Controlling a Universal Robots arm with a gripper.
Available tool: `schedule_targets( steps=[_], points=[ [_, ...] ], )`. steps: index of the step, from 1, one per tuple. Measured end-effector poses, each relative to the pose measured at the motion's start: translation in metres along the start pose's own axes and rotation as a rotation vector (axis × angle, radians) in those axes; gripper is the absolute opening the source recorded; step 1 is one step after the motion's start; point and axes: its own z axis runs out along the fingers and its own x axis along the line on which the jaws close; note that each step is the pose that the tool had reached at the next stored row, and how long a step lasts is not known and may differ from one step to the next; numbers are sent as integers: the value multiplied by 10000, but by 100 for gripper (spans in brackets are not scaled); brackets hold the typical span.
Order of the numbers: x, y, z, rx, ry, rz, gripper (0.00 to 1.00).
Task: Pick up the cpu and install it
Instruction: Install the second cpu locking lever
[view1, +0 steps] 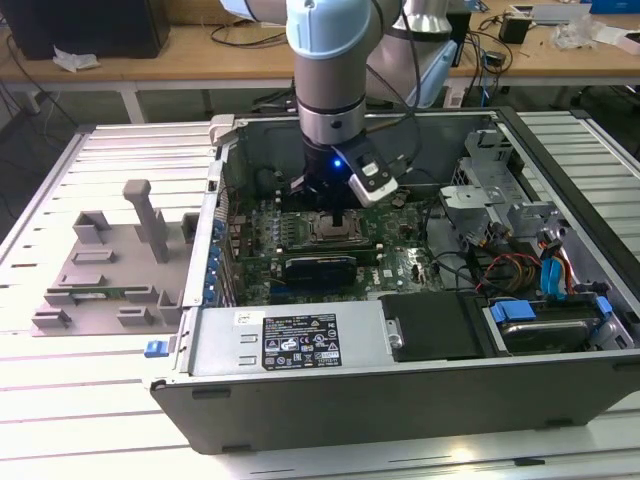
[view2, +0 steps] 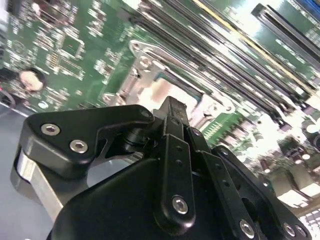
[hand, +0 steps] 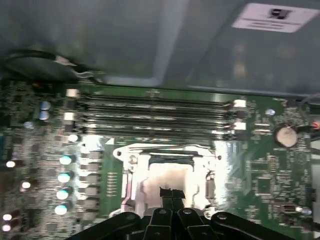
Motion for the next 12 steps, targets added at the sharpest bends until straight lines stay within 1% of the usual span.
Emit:
schedule_targets(
  steps=[3,5,12],
  points=[
    [-5,6,-17,6,2,0,11],
    [-10,12,-74,15,3,0,11],
    [-10,13,-74,15,2,1,11]
  ],
)
